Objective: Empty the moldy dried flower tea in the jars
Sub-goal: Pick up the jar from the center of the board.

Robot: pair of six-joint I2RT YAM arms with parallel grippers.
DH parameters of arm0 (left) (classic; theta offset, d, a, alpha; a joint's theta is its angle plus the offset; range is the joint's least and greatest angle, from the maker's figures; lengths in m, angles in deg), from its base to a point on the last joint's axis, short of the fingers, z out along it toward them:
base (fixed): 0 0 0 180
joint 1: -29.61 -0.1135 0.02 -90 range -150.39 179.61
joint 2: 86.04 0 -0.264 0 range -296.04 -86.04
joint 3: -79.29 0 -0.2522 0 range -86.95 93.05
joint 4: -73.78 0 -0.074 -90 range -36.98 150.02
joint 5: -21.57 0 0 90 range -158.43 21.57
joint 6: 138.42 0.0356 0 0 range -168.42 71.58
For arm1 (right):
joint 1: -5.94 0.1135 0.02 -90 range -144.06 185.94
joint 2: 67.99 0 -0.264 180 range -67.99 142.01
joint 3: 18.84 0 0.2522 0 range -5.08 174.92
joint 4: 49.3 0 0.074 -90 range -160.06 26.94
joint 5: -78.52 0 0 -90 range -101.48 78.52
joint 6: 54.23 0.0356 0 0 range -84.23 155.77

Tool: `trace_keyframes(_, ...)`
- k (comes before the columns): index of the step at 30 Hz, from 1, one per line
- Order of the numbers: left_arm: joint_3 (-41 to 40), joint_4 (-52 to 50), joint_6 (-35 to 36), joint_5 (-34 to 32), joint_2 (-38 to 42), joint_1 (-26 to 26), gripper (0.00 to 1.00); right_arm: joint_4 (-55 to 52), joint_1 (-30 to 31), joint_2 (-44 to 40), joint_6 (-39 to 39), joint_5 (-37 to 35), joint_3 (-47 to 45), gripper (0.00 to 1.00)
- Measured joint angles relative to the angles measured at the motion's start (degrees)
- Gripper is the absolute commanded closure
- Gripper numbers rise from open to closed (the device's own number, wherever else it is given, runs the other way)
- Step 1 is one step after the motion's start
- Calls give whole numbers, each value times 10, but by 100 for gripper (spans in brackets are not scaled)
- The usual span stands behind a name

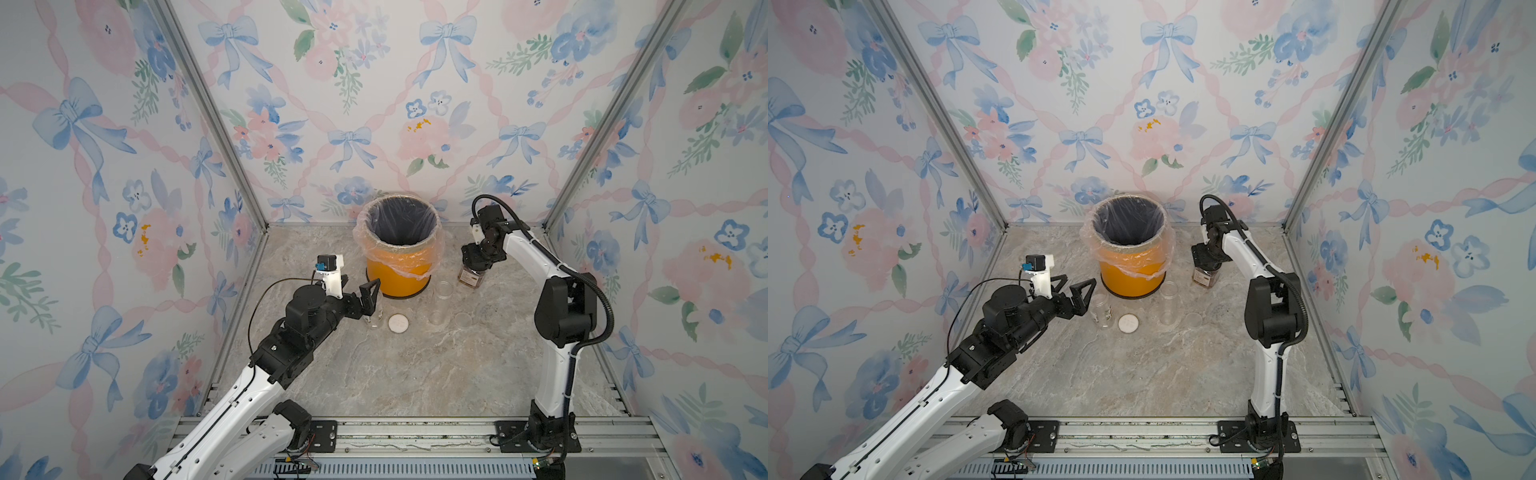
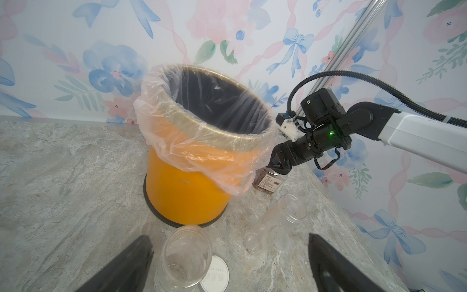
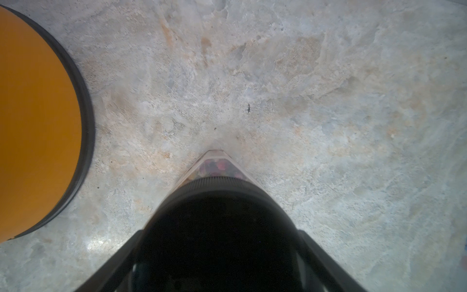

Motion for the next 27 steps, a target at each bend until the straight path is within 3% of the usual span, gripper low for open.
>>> trace_keyframes(6,0,0,0,0,0,0,2,0,-6,-47,5,7,-21,39)
trace_keyframes(16,28,0,25,10,-27,13,2,-9,-5,-242,24,37,-49,43)
trace_keyframes(21,75,3,71,-19,-64,73,2,-41,5,-320,38,59,-52,45)
trace_keyframes(27,130,23,161,-119,-135,193,2,-83,49,-407,70,100,-68,45)
